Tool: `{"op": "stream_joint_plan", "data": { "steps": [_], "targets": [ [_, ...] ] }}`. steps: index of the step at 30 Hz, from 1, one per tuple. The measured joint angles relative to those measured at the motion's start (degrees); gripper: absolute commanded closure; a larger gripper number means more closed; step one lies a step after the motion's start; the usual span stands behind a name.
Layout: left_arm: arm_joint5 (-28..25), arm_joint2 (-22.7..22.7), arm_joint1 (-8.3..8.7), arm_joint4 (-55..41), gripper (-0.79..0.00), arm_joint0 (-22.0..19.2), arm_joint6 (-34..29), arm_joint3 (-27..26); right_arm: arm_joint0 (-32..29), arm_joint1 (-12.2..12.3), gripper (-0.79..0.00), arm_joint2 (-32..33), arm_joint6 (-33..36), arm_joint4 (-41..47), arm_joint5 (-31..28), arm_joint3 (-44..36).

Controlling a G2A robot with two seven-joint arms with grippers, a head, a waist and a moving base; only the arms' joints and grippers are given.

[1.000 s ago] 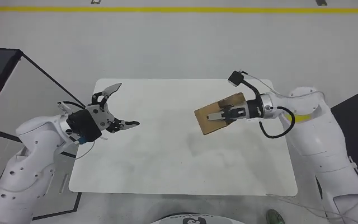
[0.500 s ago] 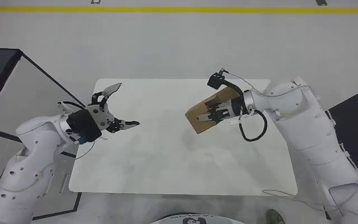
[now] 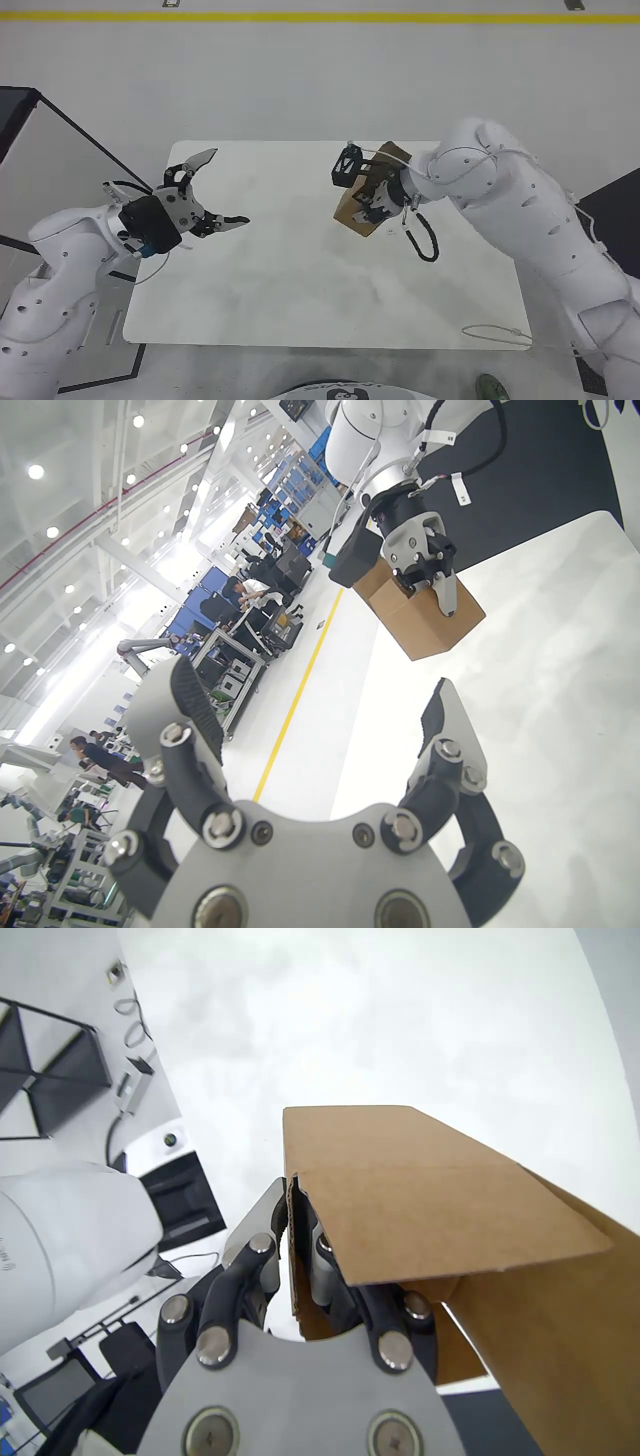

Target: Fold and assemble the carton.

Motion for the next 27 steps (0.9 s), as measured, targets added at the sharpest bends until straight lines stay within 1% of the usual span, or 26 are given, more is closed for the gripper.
{"op": "stream_joint_plan", "data": {
  "steps": [3,6,8,17,19,22,27],
  "targets": [
    [0.00,0.00,0.00,0.00,-0.785,0.00,0.00,0.00,3.56,-1.89,0.000,-5.31,0.28,-3.37,-1.20,2.40],
    [0.00,0.00,0.00,0.00,-0.785,0.00,0.00,0.00,5.67,-3.80,0.000,-9.74,-1.50,-4.97,-2.00,5.09],
    [0.00,0.00,0.00,0.00,-0.785,0.00,0.00,0.00,5.97,-4.15,0.000,-10.53,-1.93,-4.99,-2.15,5.73],
    [0.00,0.00,0.00,0.00,-0.785,0.00,0.00,0.00,5.48,-4.12,0.000,-10.81,-2.26,-5.44,-2.73,5.54],
    [0.00,0.00,0.00,0.00,-0.785,0.00,0.00,0.00,5.10,-4.36,0.000,-12.44,-2.71,-7.76,-4.78,5.34],
    [0.00,0.00,0.00,0.00,-0.785,0.00,0.00,0.00,6.21,-5.29,0.000,-16.45,-4.96,-12.04,-7.26,5.76],
    [0.00,0.00,0.00,0.00,-0.785,0.00,0.00,0.00,9.38,-7.84,0.000,-22.85,-7.85,-16.64,-10.07,9.22]
  ]
}}
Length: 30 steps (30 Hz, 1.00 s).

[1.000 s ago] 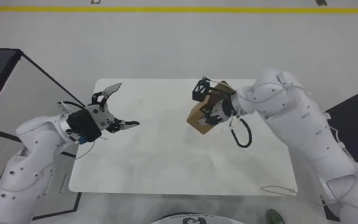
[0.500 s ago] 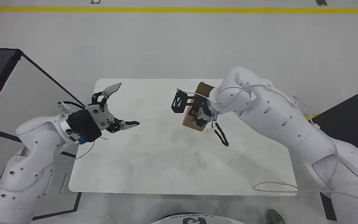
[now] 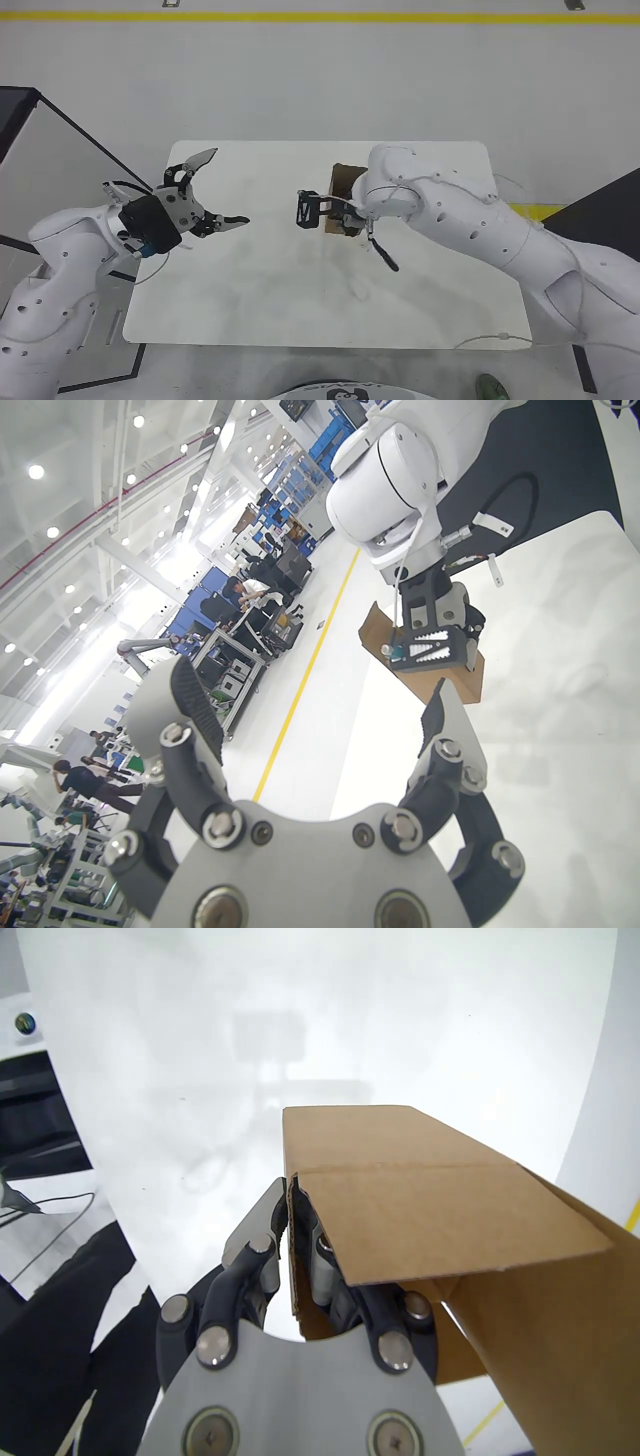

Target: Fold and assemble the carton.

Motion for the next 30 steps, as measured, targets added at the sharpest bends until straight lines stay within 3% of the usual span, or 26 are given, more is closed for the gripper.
{"op": "stream_joint_plan", "data": {
  "steps": [6,18,24,30],
  "targets": [
    [0.00,0.00,0.00,0.00,-0.785,0.00,0.00,0.00,1.58,-3.60,0.000,-4.17,-4.07,-2.43,-3.55,5.50],
    [0.00,0.00,0.00,0.00,-0.785,0.00,0.00,0.00,-0.14,-4.05,0.000,-5.20,-7.12,-4.70,-4.47,6.72],
    [0.00,0.00,0.00,0.00,-0.785,0.00,0.00,0.00,-1.86,-5.74,0.000,-6.94,-13.74,-10.18,-7.52,10.49],
    [0.00,0.00,0.00,0.00,-0.785,0.00,0.00,0.00,-2.25,-7.79,0.000,-7.99,-15.98,-13.22,-8.47,13.76]
  ]
}}
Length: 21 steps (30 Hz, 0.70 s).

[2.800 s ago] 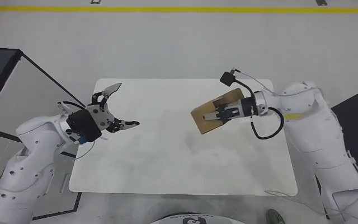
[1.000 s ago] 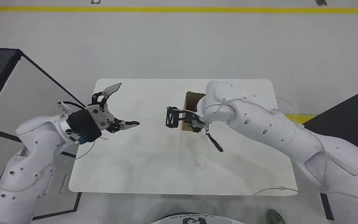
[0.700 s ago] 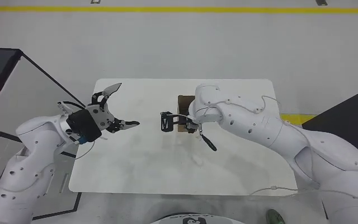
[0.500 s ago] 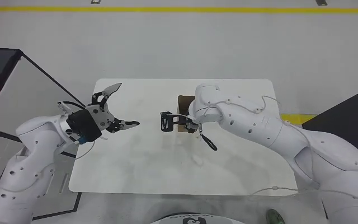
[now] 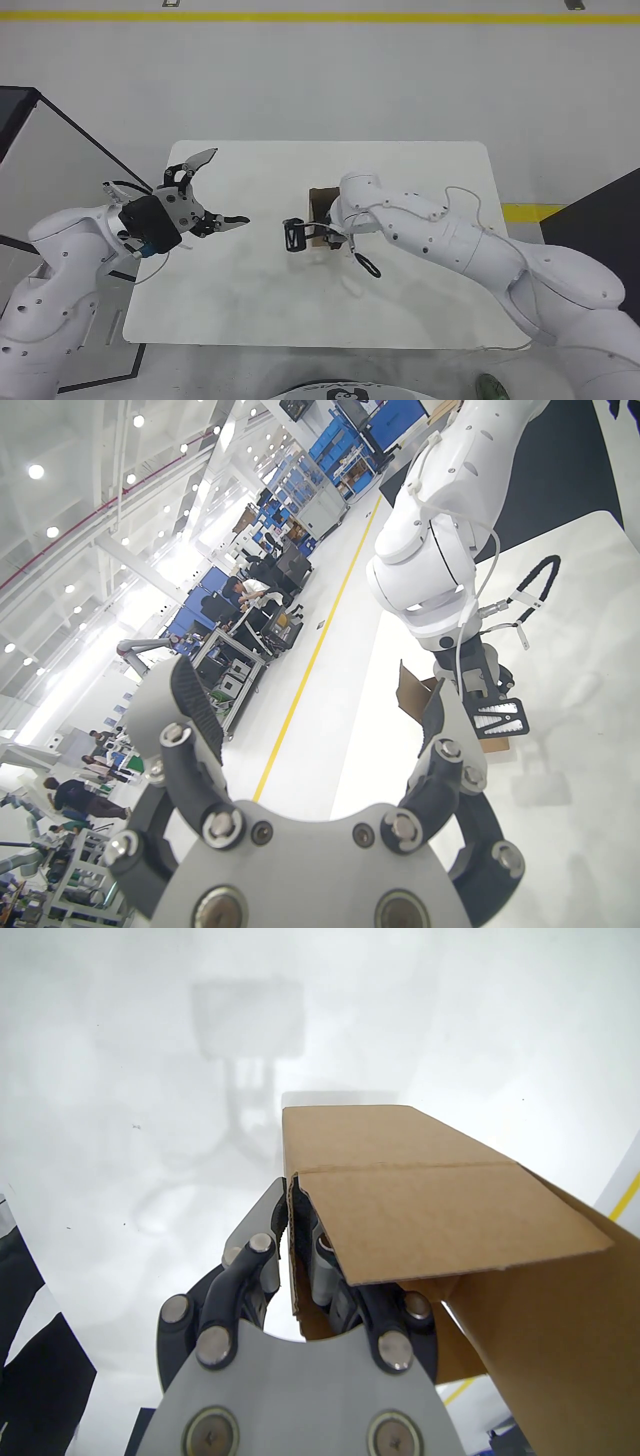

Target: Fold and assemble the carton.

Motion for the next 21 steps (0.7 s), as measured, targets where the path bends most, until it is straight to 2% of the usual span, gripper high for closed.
{"op": "stream_joint_plan", "data": {
  "steps": [8,21],
  "targets": [
    [0.00,0.00,0.00,0.00,-0.785,0.00,0.00,0.00,-0.47,-1.93,0.000,0.04,0.10,-1.47,1.27,2.59],
    [0.00,0.00,0.00,0.00,-0.785,0.00,0.00,0.00,-1.93,-3.16,0.000,1.76,0.61,-2.41,4.18,3.66]
  ]
}}
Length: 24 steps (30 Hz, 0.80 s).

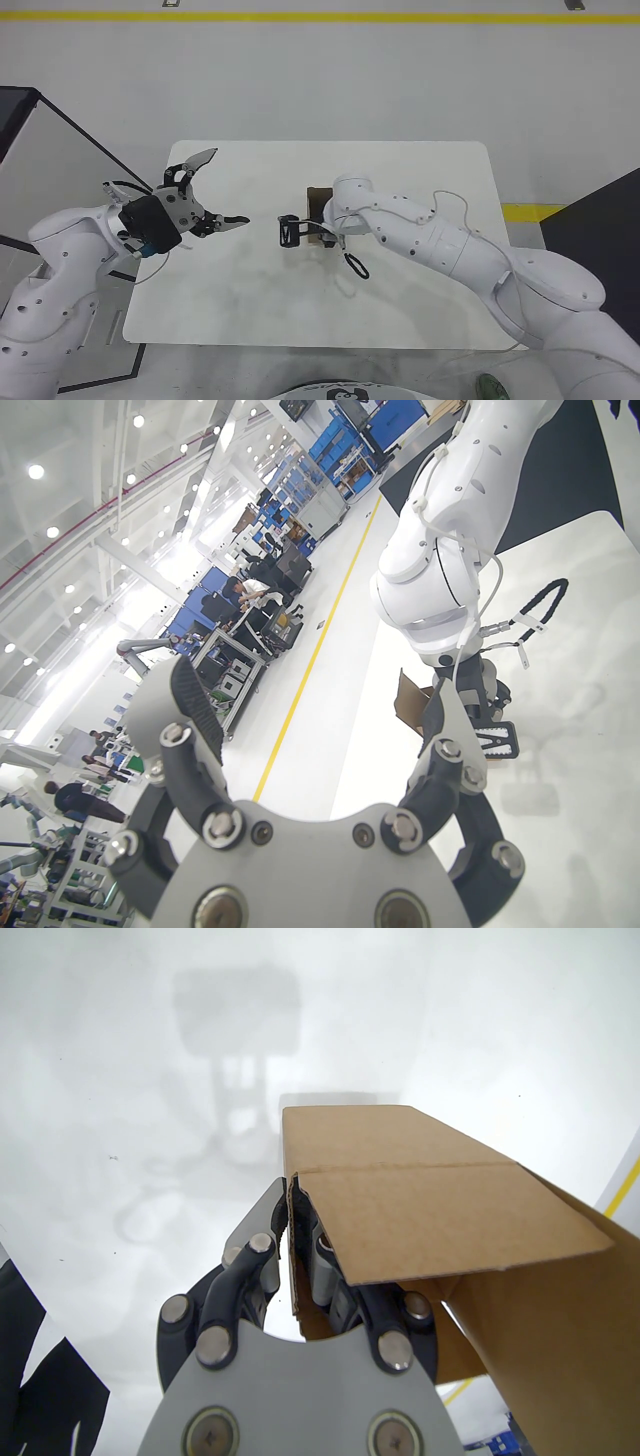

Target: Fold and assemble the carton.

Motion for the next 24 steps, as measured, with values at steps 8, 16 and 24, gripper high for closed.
{"op": "stream_joint_plan", "data": {
  "steps": [8,16,24],
  "targets": [
    [0.00,0.00,0.00,0.00,-0.785,0.00,0.00,0.00,-1.16,0.08,0.000,1.34,-0.34,-2.57,1.79,-0.45],
    [0.00,0.00,0.00,0.00,-0.785,0.00,0.00,0.00,-2.71,0.93,0.000,3.04,0.45,-4.23,2.12,-1.54],
    [0.00,0.00,0.00,0.00,-0.785,0.00,0.00,0.00,-4.41,1.53,-0.012,4.26,0.85,-5.65,1.29,-2.24]
  ]
}}
